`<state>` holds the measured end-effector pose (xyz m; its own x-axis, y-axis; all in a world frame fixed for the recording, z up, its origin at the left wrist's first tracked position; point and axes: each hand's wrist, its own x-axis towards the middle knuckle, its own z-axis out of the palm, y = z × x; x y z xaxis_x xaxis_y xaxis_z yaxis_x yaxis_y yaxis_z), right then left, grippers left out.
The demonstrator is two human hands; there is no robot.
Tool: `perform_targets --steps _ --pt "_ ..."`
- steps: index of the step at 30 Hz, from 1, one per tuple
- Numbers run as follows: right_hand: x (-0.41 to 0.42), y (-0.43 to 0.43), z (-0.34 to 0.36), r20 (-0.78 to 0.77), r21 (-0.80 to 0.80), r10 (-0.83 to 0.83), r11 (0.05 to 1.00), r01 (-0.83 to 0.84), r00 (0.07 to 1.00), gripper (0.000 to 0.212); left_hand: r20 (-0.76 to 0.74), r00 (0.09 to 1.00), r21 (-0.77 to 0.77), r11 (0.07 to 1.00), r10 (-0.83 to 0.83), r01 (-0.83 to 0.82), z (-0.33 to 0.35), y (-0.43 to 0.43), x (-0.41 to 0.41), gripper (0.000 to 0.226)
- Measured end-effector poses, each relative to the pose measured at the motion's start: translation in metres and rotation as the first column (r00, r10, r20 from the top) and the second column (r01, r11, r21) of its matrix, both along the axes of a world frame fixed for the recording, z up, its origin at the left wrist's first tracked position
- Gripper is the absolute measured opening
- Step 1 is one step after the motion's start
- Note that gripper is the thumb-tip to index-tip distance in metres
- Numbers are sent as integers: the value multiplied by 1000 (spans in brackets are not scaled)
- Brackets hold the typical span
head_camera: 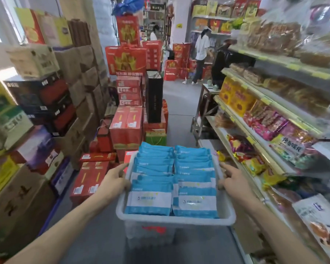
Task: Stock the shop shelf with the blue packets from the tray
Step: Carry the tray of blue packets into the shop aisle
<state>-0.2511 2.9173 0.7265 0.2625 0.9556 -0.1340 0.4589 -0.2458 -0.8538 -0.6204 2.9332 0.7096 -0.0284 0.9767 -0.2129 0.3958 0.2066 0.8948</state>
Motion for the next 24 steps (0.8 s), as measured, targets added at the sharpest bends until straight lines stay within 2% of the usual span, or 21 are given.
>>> perform_targets --steps 6,10,13,16,24 --pt "11 121 -20 37 -6 95 995 -95 995 77 -75 997 -90 996 6 -13 -15 93 11 85" --pt "17 202 -50 53 -55 200 979 -197 978 74 -115 991 -157 983 74 -92 -38 141 14 101" --pt "22 257 -76 39 -99 305 949 -300 951 75 -154 977 -218 960 146 -177 -39 167 23 88" --pt "17 292 -94 -10 -124 376 919 -374 927 67 -193 962 -239 941 194 -237 -45 188 29 84" --pt "7 335 -121 26 -186 457 876 -445 889 84 -233 932 -274 900 280 -339 -79 210 25 89"
